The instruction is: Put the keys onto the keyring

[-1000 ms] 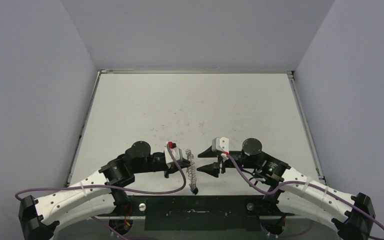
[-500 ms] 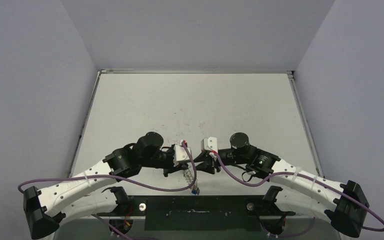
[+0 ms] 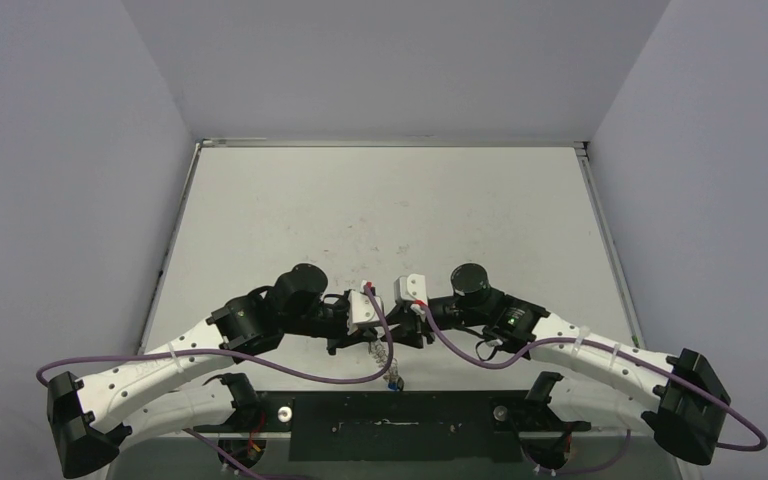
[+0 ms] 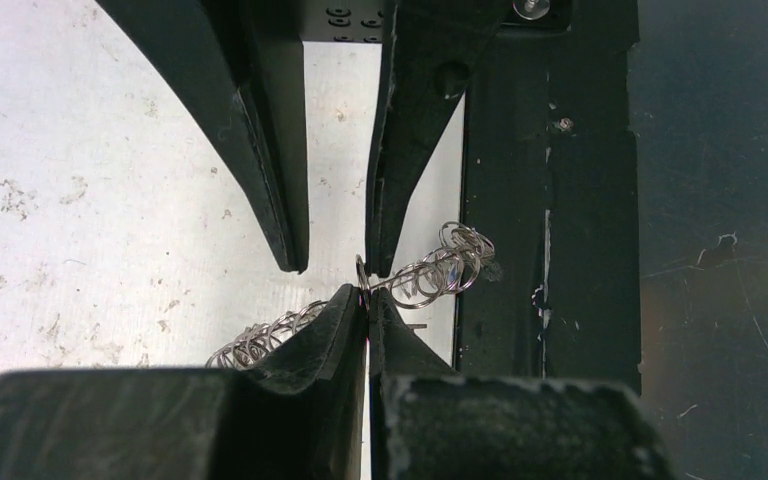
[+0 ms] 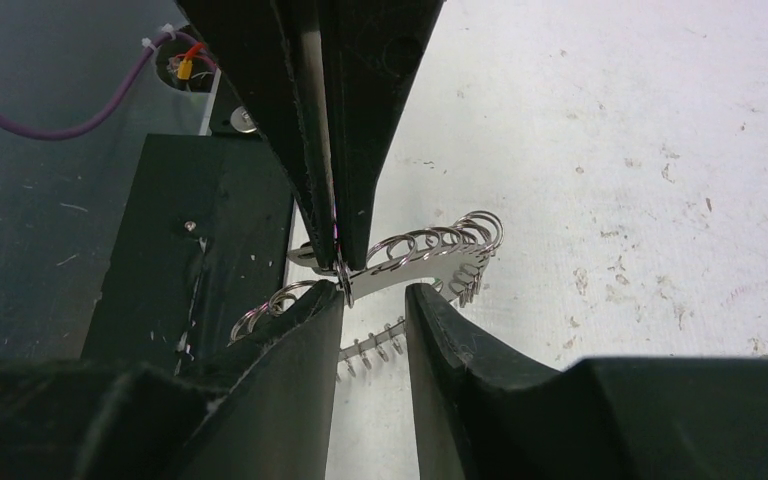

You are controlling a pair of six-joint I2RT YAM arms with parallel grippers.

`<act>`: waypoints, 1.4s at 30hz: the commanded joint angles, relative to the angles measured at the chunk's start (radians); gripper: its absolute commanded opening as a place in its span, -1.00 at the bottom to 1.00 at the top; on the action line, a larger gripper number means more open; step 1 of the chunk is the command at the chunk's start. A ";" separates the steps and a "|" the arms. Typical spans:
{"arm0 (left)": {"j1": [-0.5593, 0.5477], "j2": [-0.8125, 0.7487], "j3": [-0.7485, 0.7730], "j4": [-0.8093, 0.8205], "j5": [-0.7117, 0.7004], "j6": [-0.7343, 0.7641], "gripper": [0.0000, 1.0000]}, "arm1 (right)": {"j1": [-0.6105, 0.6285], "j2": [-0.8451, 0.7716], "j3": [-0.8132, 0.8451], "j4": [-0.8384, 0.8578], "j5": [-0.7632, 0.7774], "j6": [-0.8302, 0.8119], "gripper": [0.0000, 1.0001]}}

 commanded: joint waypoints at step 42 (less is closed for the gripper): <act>-0.008 -0.393 -0.475 0.672 -0.073 -0.155 -0.09 | 0.031 -0.075 -0.090 0.296 0.023 0.158 -1.00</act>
